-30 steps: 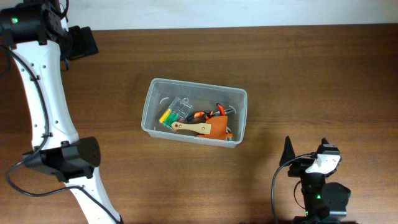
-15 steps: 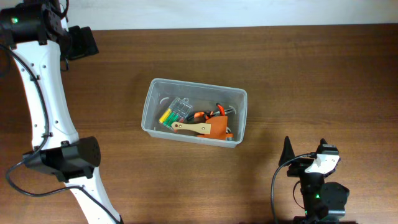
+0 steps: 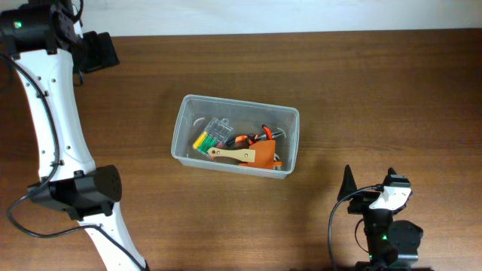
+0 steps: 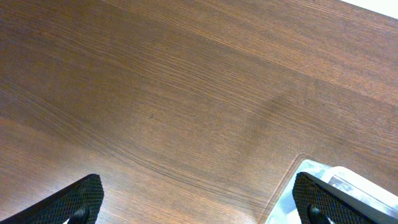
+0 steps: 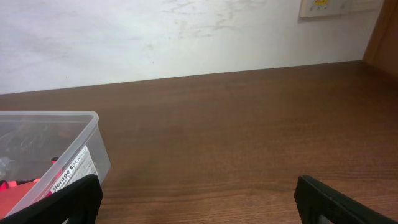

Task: Pack container

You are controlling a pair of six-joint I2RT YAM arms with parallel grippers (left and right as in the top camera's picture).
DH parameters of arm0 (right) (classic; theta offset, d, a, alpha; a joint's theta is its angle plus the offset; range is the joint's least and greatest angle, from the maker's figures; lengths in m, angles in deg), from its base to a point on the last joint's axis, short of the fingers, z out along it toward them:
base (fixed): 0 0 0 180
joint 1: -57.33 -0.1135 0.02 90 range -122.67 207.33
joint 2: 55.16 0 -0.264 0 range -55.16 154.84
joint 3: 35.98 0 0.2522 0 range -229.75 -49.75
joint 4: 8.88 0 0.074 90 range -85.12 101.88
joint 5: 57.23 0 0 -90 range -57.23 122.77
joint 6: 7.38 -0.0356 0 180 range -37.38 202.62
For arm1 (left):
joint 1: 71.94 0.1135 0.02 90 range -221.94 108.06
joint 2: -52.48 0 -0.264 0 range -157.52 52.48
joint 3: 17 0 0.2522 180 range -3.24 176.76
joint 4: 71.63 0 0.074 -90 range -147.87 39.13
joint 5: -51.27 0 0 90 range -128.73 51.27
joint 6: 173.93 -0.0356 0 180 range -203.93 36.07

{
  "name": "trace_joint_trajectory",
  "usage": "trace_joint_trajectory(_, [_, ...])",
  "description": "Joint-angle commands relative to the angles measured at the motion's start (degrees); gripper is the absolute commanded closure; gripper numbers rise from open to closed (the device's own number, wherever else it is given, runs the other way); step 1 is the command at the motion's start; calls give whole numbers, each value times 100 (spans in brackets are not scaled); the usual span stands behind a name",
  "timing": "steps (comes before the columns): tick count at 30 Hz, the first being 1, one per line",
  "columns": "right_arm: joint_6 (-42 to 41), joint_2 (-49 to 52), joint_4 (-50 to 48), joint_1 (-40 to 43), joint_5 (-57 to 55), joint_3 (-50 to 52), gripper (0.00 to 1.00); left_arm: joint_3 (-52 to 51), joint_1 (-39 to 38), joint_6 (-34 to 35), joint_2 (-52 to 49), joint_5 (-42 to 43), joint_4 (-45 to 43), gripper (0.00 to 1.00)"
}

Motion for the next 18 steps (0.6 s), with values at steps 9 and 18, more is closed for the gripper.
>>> trace_joint_trajectory(9, [35, -66, -17, 33, -92, 55, 1, 94, 26, 50, 52, -39, 4, 1])
trace_joint_trajectory(18, [35, -66, -17, 33, -92, 55, 1, 94, 31, 50, 472, -98, 26, 1])
